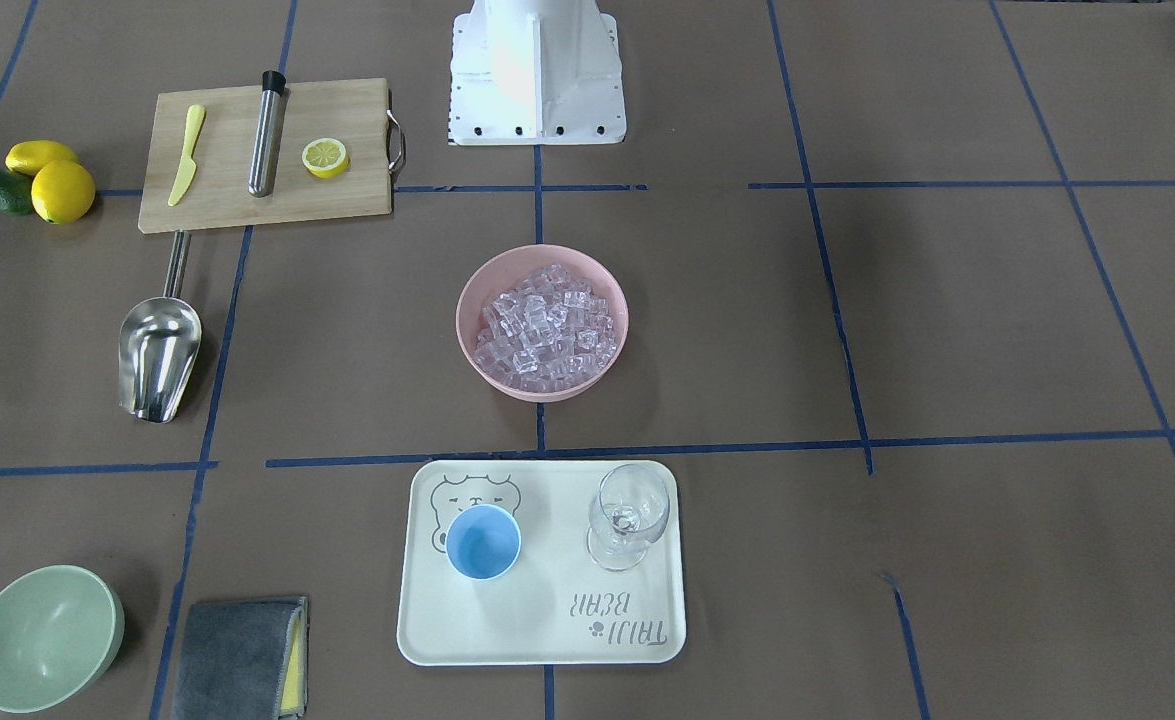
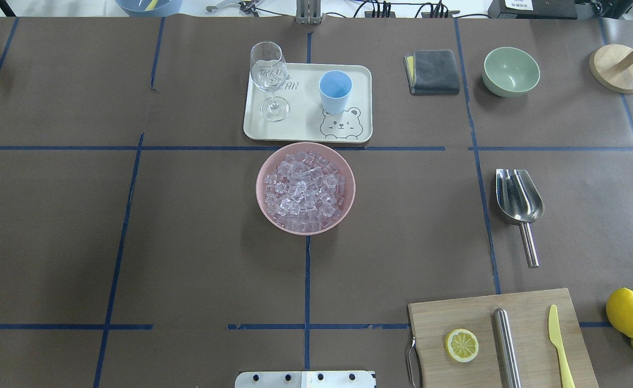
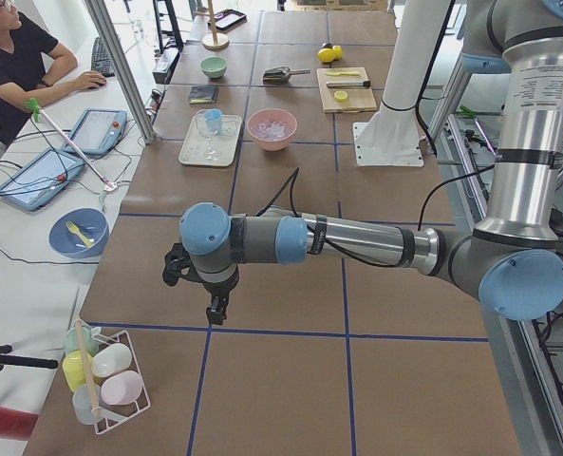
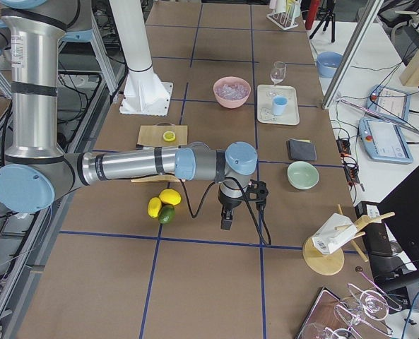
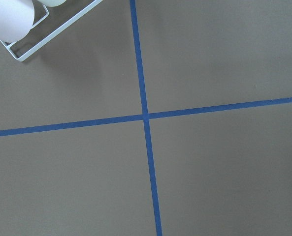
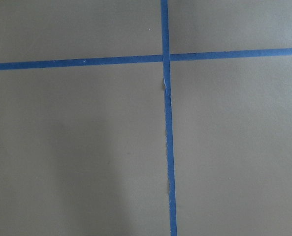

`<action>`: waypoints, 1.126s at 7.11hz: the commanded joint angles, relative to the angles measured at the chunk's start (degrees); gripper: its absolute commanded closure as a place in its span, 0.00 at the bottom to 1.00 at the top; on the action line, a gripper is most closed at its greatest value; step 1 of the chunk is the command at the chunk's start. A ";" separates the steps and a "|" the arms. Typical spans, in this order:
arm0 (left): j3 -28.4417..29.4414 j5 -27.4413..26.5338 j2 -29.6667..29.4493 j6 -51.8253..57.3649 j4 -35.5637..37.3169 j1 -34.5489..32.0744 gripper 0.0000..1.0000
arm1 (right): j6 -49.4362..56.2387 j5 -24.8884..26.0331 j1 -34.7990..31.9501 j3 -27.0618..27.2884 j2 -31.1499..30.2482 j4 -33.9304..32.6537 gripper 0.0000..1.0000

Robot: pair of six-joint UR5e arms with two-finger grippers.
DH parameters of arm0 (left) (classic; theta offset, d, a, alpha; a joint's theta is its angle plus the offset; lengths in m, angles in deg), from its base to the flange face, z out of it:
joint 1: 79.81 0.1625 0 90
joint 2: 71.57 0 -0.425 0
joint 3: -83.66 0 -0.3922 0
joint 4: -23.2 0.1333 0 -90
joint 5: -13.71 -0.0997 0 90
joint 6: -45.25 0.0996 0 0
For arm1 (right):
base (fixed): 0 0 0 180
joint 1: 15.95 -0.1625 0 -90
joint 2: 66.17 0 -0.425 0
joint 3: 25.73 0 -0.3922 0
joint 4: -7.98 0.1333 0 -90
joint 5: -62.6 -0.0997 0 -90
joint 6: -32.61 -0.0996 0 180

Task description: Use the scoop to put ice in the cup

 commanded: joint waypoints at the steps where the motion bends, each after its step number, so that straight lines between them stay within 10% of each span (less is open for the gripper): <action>1: -1.14 -0.63 0.66 0.78 -2.92 -0.09 0.00 | 0.16 0.01 0.00 -0.03 0.00 0.04 0.00; 8: -1.77 -0.63 0.58 0.26 -4.18 0.00 0.00 | -0.19 -0.25 1.05 1.55 0.09 2.30 0.00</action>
